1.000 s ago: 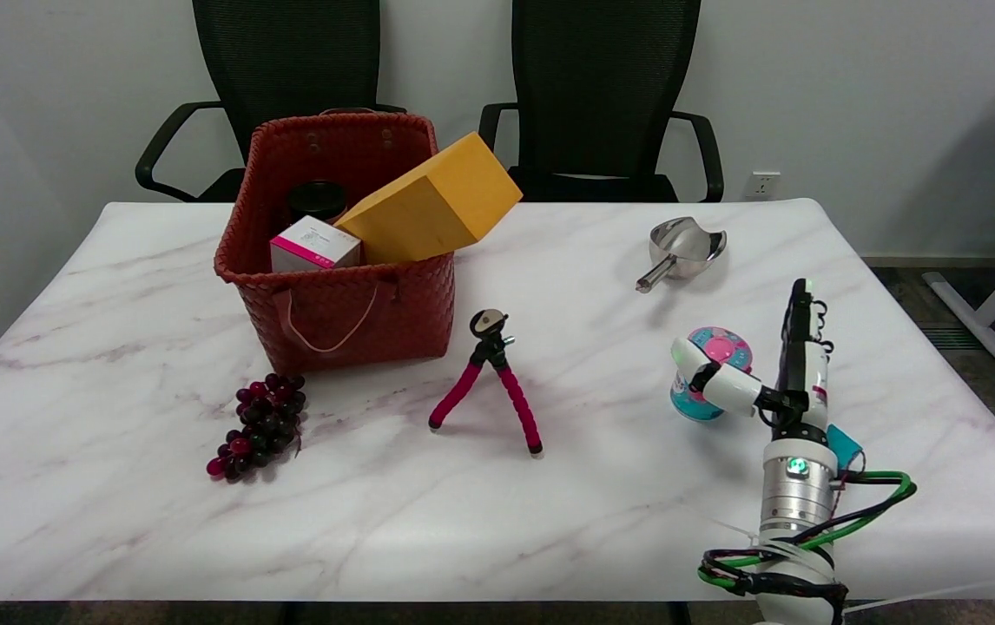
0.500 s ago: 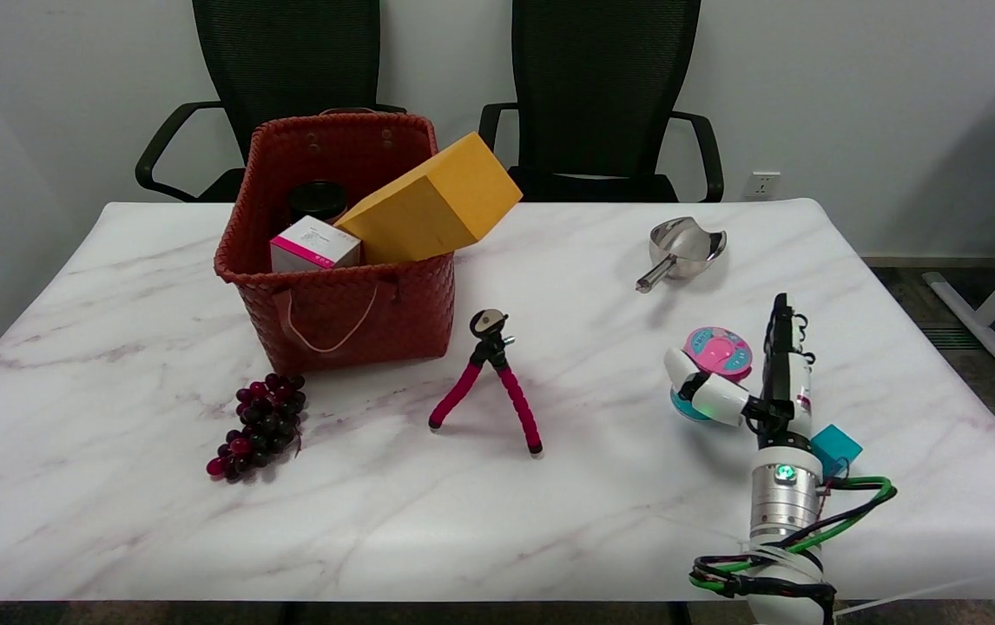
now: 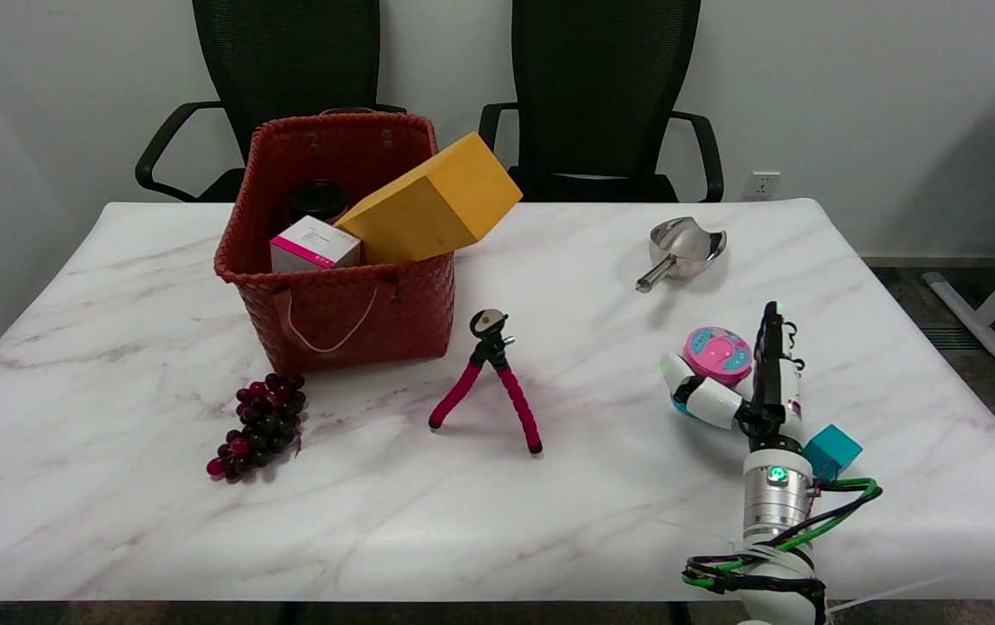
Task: Pick up the pink gum jar.
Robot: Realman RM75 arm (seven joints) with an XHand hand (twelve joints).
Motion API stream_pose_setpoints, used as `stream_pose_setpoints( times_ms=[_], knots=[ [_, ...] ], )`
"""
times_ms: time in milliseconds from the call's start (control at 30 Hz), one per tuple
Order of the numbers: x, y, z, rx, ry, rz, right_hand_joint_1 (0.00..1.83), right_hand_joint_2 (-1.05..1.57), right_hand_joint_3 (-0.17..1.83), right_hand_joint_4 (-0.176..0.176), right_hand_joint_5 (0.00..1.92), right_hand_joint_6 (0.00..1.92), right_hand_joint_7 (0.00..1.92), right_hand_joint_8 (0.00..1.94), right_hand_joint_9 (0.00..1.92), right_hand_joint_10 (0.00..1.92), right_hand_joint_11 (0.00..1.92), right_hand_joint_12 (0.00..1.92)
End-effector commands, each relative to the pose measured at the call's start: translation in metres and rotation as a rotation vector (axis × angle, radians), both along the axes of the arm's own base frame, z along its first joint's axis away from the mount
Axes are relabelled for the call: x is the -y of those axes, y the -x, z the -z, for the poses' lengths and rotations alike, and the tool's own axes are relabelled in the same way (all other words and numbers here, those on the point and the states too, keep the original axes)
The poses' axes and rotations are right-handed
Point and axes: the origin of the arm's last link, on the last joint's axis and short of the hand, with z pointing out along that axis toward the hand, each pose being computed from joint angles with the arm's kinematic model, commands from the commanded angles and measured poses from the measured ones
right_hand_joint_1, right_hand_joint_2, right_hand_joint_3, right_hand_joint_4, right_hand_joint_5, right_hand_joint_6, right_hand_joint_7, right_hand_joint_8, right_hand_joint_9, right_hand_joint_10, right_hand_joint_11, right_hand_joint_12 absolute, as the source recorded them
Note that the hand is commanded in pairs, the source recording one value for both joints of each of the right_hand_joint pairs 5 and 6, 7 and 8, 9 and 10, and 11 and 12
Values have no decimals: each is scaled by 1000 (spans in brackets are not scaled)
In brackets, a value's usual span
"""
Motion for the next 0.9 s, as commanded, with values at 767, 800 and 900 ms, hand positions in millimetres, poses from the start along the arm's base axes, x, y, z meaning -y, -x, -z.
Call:
stream_pose_setpoints(
  times_ms=[767,800,900],
  knots=[
    [21,15,-14,69,-30,10,1175,431,708,0,0,0,0,0,0,0,0,0],
    [21,15,-15,72,-32,9,1175,431,709,0,0,0,0,0,0,0,0,0],
    [23,15,-14,75,-38,11,1174,432,710,0,0,0,0,0,0,0,0,0]
  ],
)
